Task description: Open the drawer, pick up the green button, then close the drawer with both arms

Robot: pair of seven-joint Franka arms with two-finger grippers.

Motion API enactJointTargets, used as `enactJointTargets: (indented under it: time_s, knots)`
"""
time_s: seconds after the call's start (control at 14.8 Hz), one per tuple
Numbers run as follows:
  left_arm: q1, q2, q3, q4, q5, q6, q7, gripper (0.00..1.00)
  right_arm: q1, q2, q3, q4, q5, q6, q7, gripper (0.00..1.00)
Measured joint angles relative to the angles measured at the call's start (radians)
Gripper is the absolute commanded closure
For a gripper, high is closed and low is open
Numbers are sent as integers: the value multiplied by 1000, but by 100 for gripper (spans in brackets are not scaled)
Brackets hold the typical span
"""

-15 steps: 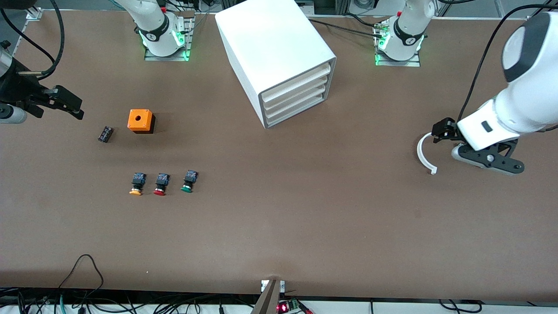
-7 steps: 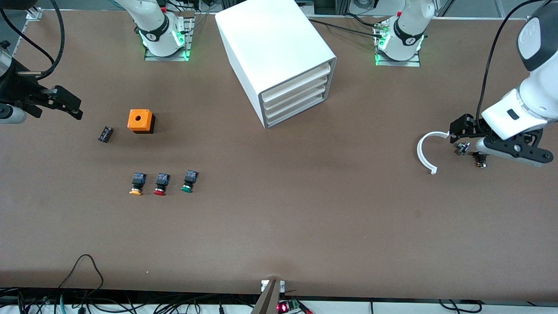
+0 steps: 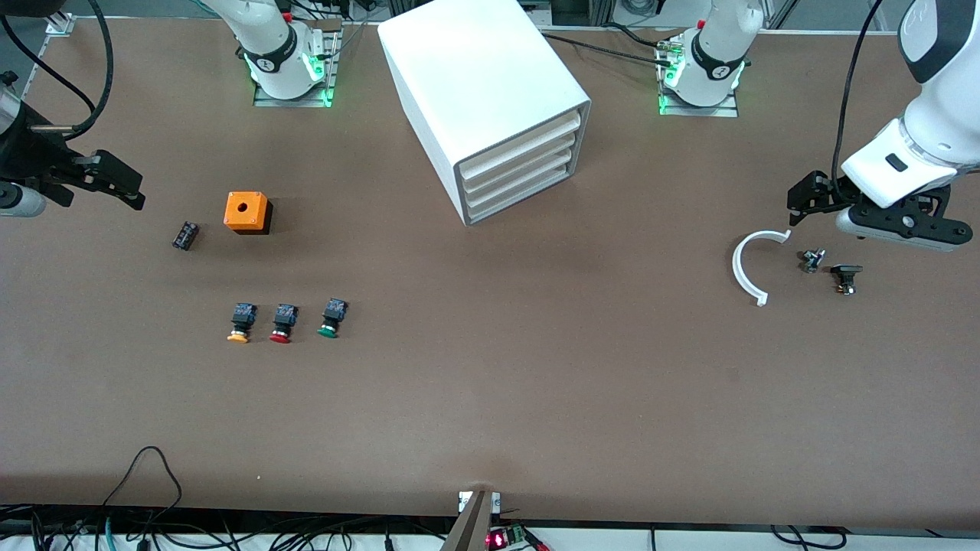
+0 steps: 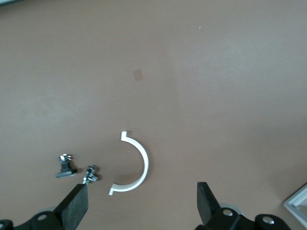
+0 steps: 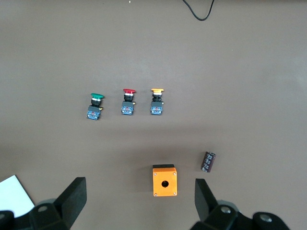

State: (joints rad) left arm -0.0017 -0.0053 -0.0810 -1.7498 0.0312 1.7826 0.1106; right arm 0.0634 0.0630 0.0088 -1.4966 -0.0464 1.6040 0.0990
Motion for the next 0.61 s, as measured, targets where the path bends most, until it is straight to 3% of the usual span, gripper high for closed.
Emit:
enactJointTargets:
  time_s: [0.27,0.61]
  knots:
    - [-13,-6,3,0,-12,-21,-82,0,0,0,0,0,0,0,0,0]
    - [-14,-7,21,11,-12,-22,-47,0,0,0,0,0,0,0,0,0]
